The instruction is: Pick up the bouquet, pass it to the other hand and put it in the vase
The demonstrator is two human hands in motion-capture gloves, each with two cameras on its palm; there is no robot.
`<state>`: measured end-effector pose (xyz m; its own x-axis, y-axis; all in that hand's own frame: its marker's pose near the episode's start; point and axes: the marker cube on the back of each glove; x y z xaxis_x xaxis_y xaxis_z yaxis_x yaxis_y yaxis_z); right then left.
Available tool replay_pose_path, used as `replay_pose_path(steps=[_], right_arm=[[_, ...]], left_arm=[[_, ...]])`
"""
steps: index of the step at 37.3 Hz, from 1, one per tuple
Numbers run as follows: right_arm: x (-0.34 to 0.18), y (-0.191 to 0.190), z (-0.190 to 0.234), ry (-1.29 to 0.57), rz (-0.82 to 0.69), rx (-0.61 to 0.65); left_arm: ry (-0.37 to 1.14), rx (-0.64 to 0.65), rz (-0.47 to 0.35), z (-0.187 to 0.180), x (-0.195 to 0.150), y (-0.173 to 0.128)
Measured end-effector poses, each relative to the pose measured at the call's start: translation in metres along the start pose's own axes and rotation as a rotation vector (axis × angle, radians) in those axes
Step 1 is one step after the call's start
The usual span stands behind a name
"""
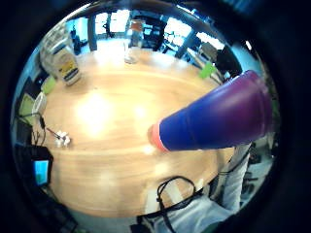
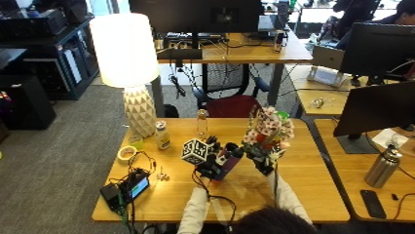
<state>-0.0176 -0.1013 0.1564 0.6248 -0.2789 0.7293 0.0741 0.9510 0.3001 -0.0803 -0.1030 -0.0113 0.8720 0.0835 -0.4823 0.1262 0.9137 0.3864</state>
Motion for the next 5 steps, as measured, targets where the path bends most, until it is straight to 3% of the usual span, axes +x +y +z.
replay_pose_path(steps=[5], right_arm=[[0.000,0.000,0.000,0.000,0.000,0.000]], left_arm=[[0.047,-0.127,-0.185,0.018,0.004,0.016]])
